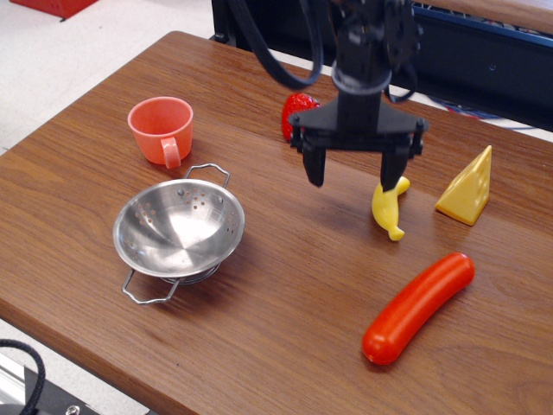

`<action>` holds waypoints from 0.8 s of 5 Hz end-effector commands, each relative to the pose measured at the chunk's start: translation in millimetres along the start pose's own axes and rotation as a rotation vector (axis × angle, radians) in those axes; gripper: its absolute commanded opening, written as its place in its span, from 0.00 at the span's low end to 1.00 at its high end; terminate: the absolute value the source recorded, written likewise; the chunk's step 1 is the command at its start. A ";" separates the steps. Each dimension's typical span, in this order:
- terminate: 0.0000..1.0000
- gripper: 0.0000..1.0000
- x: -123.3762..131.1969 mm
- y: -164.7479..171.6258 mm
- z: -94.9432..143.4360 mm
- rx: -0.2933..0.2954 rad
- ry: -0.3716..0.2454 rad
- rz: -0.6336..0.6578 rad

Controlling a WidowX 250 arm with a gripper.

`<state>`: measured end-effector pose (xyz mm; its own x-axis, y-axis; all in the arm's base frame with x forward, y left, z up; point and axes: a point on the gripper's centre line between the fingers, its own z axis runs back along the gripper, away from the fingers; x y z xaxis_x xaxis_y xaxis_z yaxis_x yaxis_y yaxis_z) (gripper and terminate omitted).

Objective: Put banana in colander

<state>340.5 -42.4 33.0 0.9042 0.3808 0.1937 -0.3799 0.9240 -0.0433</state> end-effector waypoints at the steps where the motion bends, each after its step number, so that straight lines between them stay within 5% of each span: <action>1: 0.00 1.00 8.7 -12.7 13.7 -0.106 -0.045 0.066; 4: 0.00 1.00 4.3 -28.1 -23.7 -0.013 -0.059 0.100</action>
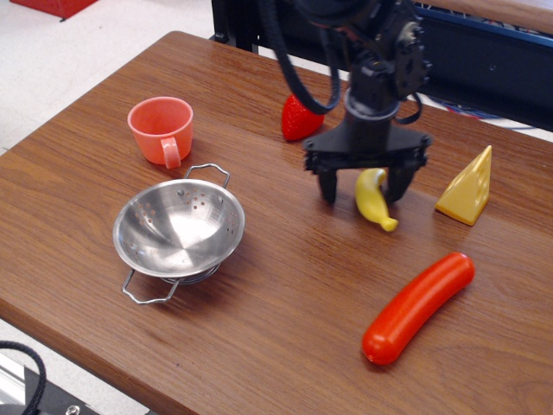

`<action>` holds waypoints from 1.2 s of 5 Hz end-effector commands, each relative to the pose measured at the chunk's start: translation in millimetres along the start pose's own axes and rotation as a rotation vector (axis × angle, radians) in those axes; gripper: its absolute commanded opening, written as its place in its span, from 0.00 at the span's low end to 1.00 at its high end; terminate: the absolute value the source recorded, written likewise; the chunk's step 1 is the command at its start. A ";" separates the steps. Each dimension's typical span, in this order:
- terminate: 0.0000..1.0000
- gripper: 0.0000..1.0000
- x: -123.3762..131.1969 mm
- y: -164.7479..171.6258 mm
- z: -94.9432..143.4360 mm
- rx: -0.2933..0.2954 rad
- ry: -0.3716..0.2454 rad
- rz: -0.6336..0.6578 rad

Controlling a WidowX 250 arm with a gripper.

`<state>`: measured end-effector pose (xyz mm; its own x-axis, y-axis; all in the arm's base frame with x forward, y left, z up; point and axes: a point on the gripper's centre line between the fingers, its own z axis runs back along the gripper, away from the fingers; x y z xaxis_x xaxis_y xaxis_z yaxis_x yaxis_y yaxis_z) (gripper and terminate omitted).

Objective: Put banana in colander

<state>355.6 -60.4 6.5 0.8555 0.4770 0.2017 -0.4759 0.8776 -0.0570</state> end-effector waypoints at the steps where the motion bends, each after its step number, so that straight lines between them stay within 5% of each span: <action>1: 0.00 0.00 3.6 -0.9 9.3 -0.034 -0.044 0.018; 2: 0.00 0.00 5.9 7.4 13.9 -0.042 -0.016 0.030; 4: 0.00 0.00 20.4 43.8 70.4 -0.107 -0.004 0.067; 5: 0.00 0.00 27.6 73.1 91.0 -0.103 0.035 0.074; 6: 0.00 0.00 22.3 118.1 87.5 -0.040 0.042 -0.015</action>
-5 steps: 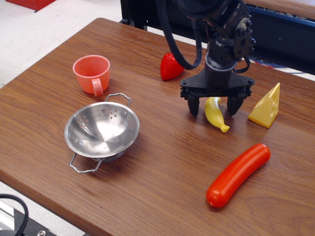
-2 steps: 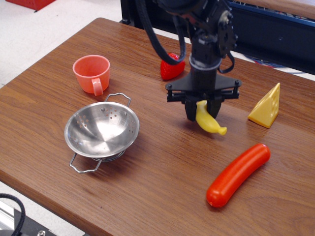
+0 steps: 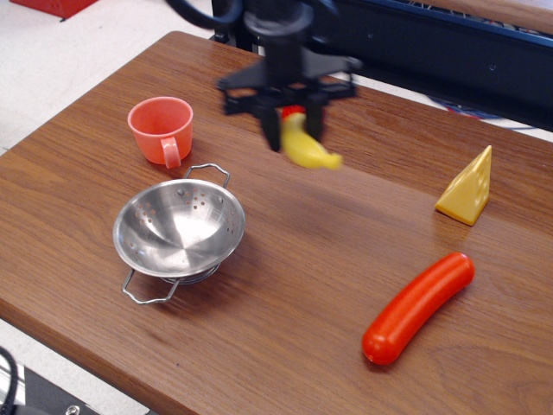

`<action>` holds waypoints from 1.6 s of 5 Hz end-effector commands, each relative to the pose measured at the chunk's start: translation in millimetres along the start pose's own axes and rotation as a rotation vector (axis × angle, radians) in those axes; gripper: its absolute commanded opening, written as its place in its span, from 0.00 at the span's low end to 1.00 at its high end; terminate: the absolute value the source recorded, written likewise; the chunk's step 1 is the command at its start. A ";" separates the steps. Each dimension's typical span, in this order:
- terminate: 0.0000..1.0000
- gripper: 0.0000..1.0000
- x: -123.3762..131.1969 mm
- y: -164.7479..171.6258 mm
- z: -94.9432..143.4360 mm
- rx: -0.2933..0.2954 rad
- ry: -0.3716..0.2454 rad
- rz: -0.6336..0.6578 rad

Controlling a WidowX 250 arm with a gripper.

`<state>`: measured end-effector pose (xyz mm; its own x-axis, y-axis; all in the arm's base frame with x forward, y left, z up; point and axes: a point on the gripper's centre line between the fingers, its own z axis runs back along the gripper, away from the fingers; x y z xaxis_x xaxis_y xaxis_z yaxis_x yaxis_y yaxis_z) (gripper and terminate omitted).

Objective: Put banana in colander

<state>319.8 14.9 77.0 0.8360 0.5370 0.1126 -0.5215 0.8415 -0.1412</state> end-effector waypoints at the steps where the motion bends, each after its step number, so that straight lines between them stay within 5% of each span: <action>1: 0.00 0.00 -0.1 71.0 21.7 0.011 -0.034 -0.153; 3: 0.00 0.00 -31.1 94.3 18.3 0.013 -0.057 -0.272; 4: 0.00 1.00 -35.4 93.8 8.3 0.069 -0.049 -0.259; 8: 0.00 1.00 -27.3 76.1 46.6 -0.012 -0.082 -0.224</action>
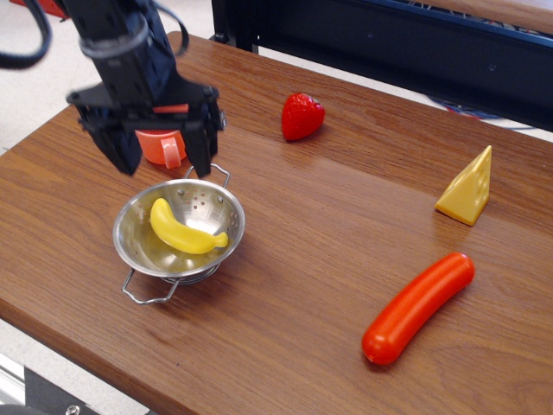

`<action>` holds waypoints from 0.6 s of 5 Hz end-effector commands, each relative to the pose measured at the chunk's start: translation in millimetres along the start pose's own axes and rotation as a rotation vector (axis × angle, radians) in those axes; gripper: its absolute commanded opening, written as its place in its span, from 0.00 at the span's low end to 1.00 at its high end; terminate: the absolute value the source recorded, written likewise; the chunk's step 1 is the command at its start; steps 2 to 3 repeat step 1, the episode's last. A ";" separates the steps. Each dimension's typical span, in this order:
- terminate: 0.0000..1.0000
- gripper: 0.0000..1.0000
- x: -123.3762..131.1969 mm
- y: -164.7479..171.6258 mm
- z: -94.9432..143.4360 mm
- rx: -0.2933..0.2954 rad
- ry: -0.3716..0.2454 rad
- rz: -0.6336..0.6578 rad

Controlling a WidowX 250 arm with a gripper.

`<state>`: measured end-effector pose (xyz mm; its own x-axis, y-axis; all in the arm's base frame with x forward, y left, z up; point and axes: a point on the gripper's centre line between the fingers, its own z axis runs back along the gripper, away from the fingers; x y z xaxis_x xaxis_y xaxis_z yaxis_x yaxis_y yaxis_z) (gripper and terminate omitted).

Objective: Put banana in colander

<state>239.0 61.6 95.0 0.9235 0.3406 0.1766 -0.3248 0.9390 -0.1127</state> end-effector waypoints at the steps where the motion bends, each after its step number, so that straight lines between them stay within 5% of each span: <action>1: 1.00 1.00 13.9 0.2 11.9 -0.003 -0.047 -0.002; 3: 1.00 1.00 13.9 0.2 11.9 -0.003 -0.047 -0.002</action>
